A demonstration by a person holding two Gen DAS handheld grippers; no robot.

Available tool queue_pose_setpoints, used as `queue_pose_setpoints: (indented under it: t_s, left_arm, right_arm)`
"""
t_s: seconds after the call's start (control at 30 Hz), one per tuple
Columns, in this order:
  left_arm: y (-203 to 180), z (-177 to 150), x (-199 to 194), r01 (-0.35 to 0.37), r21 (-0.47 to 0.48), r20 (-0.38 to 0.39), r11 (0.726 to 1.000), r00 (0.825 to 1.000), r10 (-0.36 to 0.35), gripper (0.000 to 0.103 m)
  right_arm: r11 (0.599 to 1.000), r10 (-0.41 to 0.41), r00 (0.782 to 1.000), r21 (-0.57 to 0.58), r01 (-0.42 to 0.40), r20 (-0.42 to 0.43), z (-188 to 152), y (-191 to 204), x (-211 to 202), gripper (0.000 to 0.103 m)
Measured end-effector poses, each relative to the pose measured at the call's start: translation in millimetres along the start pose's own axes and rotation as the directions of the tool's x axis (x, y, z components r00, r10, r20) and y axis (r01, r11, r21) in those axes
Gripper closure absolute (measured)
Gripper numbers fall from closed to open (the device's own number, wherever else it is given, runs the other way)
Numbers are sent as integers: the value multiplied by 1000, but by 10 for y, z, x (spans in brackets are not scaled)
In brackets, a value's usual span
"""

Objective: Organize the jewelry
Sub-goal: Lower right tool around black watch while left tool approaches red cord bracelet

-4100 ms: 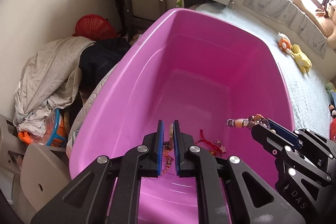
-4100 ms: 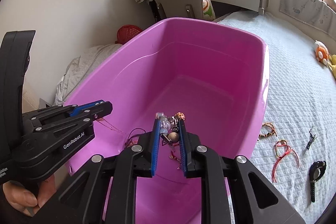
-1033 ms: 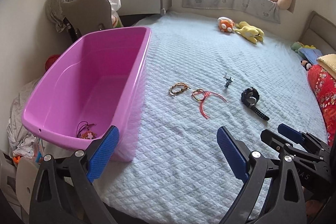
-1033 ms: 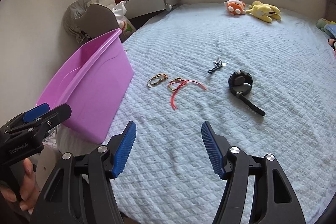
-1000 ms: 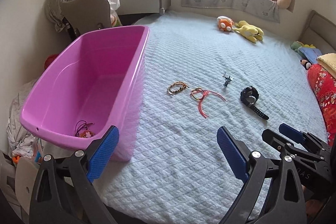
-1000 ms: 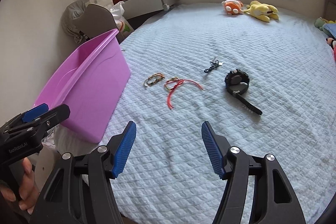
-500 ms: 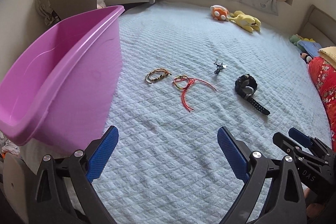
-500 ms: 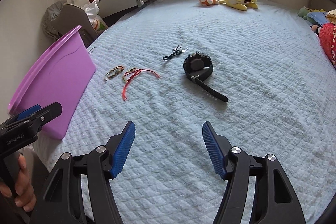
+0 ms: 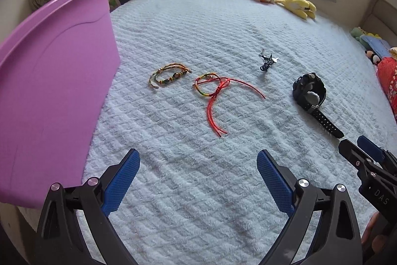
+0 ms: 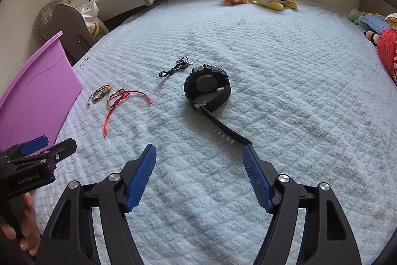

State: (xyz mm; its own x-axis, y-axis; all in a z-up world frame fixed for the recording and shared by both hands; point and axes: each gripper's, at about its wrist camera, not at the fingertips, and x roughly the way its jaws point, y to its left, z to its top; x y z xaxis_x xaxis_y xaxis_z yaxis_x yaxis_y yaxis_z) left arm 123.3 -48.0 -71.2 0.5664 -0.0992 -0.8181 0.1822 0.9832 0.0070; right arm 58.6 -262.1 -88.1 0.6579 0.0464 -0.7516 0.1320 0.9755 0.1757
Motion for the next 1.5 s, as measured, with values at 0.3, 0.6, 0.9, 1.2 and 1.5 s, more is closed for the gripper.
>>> queue_pose_setpoints:
  t_s: [0.3, 0.6, 0.9, 1.2, 1.5]
  left_arm:
    - [-19, 195, 397, -17, -1, 2, 1000, 1000, 17, 9]
    - [-59, 375, 650, -23, 1, 14, 1000, 1000, 23, 9]
    - [-39, 552, 895, -48, -8, 17, 999, 999, 48, 9]
    - [-34, 653, 1159, -62, -24, -6, 998, 998, 62, 9]
    - [-71, 693, 1260, -68, -35, 17, 997, 997, 69, 7]
  right_arm:
    - [1000, 5, 1000, -27, -5, 0, 248, 13, 357, 31]
    - [999, -29, 999, -38, 28, -20, 426, -3, 666, 29]
    - [998, -53, 997, -37, 52, -47, 503, -38, 932, 29]
    - [997, -73, 996, -40, 71, -53, 553, -40, 1087, 29]
    - [994, -99, 994, -62, 96, -46, 596, -22, 1222, 28]
